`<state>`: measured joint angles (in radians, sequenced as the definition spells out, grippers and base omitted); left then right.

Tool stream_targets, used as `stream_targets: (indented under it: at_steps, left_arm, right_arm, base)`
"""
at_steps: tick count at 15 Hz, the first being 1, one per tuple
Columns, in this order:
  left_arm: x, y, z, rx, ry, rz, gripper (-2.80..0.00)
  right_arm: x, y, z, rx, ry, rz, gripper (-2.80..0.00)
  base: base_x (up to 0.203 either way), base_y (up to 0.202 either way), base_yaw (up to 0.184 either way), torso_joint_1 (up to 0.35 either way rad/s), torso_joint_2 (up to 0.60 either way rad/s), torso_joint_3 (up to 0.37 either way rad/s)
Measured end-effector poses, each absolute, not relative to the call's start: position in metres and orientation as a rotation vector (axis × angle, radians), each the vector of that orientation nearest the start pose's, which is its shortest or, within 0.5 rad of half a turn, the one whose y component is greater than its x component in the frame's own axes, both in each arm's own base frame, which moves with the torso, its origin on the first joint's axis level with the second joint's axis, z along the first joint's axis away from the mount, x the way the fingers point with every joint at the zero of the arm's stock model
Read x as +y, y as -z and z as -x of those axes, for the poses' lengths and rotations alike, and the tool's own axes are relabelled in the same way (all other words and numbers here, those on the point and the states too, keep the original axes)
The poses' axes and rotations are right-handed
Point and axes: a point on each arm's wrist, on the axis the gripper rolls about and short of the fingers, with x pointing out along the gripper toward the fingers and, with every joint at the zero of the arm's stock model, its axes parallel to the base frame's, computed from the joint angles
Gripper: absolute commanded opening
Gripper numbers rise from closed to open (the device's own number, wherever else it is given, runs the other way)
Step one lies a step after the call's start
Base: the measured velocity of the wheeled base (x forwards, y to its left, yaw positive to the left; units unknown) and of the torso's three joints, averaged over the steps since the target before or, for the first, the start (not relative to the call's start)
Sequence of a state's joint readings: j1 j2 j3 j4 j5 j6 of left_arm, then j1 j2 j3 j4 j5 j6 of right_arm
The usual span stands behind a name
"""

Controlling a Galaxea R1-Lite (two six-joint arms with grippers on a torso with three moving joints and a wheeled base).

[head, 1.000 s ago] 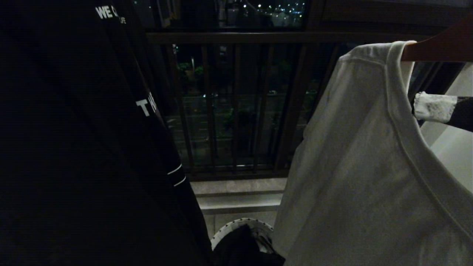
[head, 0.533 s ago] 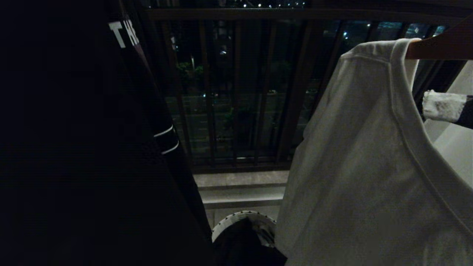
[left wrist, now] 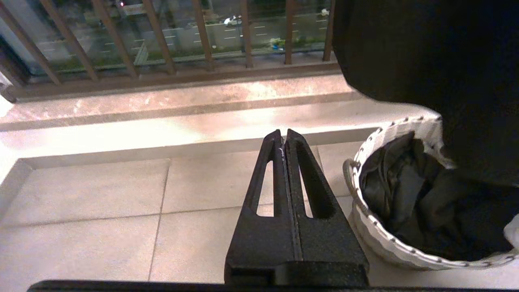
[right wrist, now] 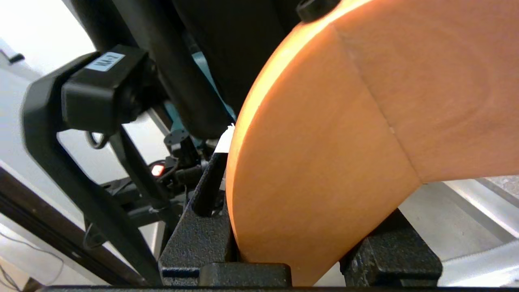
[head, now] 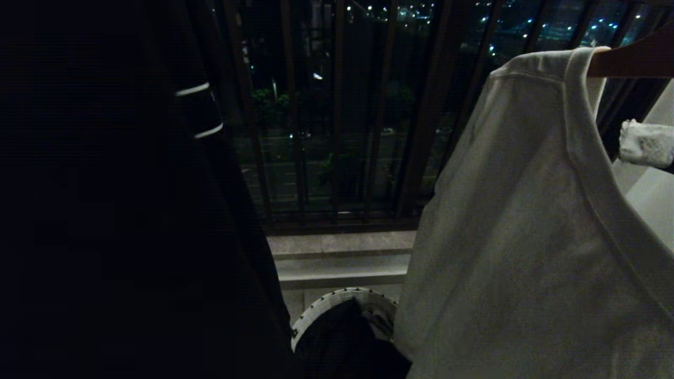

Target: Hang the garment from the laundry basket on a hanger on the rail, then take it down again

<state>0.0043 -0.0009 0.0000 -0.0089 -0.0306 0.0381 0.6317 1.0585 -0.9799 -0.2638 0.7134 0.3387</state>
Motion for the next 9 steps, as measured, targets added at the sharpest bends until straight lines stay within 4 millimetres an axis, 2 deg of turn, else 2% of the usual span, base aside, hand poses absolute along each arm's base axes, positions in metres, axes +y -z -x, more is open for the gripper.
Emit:
stream_targets:
  at_steps: [7,9]
  left_arm:
    - [-0.0008,-0.0764,0.0229,-0.010,0.027,-0.038,-2.80]
    - [-0.0008,-0.0763,0.0229,-0.010,0.026,-0.038,-2.80]
  right_arm:
    - [0.0845,-0.3412,-0.0901,0.018,-1.366,-0.276,-2.80]
    - [0.0842,-0.3406,-0.0899,0.022,-1.364,-0.276,-2.80]
  base:
    - [0.000,0.000,0.000,0.004,0.43,0.435]
    - [0.000,0.000,0.000,0.002,0.18,0.238]
